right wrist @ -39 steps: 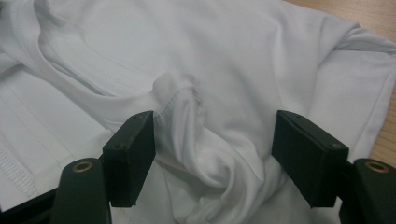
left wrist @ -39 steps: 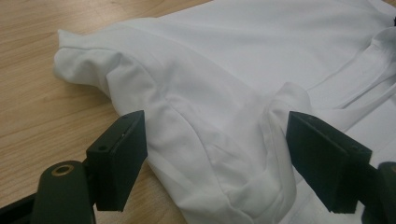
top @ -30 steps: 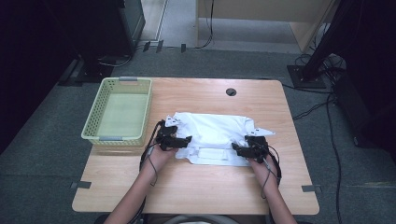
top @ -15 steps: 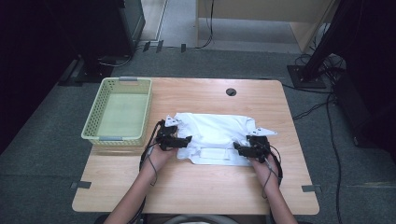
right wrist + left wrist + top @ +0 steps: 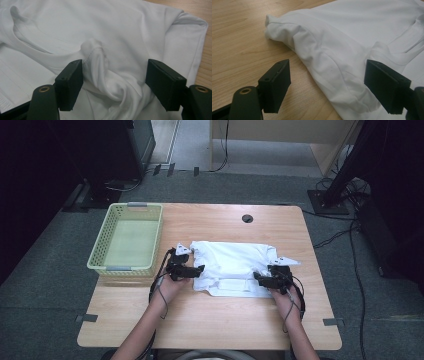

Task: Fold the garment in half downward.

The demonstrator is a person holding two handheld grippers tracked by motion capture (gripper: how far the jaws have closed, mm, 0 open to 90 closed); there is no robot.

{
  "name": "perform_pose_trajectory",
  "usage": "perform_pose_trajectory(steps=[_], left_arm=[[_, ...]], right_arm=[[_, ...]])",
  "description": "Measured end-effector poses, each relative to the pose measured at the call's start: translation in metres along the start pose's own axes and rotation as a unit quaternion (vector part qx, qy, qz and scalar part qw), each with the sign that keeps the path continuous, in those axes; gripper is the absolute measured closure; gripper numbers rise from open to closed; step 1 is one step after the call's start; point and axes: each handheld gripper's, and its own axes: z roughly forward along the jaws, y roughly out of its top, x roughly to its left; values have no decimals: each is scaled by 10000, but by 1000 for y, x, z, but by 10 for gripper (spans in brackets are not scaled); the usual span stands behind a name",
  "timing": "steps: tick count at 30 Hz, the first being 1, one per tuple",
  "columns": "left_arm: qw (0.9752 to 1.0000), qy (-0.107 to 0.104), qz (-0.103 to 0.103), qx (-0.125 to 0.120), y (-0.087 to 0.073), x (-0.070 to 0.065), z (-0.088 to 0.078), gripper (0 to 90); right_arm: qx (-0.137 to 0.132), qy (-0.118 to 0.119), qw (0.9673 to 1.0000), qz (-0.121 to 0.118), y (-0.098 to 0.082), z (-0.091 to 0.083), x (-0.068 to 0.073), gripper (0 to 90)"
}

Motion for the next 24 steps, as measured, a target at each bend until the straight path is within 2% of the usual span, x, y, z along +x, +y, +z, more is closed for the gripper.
perform_pose_trajectory(steps=[9, 24], left_arm=[[10000, -7, 5, 17, 0, -1, 1, 217], [10000, -4, 21, 80, -2, -1, 4, 217]], right_arm=[[-30, -92, 9999, 42, -5, -5, -5, 301], [-24, -106, 9999, 123, -8, -11, -13, 301]])
